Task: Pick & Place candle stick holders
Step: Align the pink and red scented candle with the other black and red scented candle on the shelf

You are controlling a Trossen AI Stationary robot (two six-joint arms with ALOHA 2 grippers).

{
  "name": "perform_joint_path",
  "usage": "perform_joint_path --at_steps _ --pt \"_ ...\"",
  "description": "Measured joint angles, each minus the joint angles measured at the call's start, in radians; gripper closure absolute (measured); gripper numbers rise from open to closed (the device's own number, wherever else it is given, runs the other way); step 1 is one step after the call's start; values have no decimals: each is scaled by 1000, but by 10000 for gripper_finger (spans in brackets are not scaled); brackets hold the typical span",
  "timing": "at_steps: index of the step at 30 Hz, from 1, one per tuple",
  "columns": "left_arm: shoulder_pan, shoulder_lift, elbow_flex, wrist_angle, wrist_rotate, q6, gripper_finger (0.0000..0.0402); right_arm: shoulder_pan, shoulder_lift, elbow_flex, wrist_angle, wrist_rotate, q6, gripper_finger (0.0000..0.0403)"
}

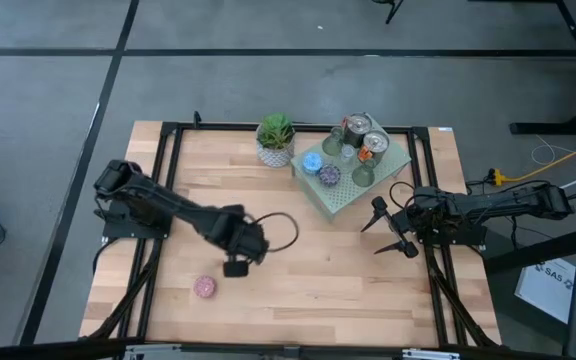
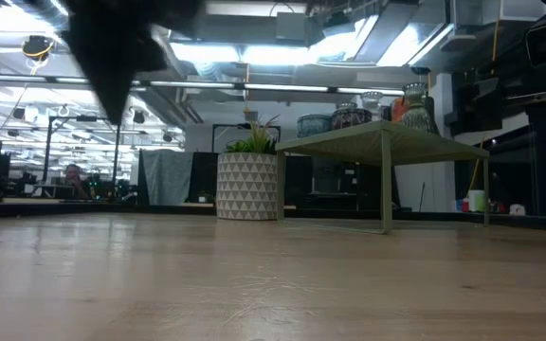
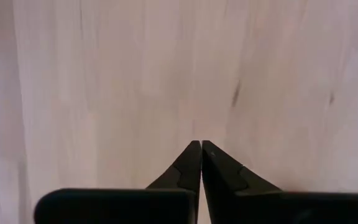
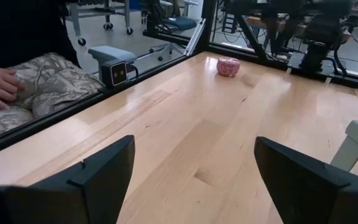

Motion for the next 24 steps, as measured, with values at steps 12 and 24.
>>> perform_joint_path --at_steps 12,24 --pt "-308 -1 0 -120 109 -540 262 0 0 0 0 -1 0 71" --pt "-601 30 0 -100 -128 -968 106 0 0 0 0 -3 0 71"
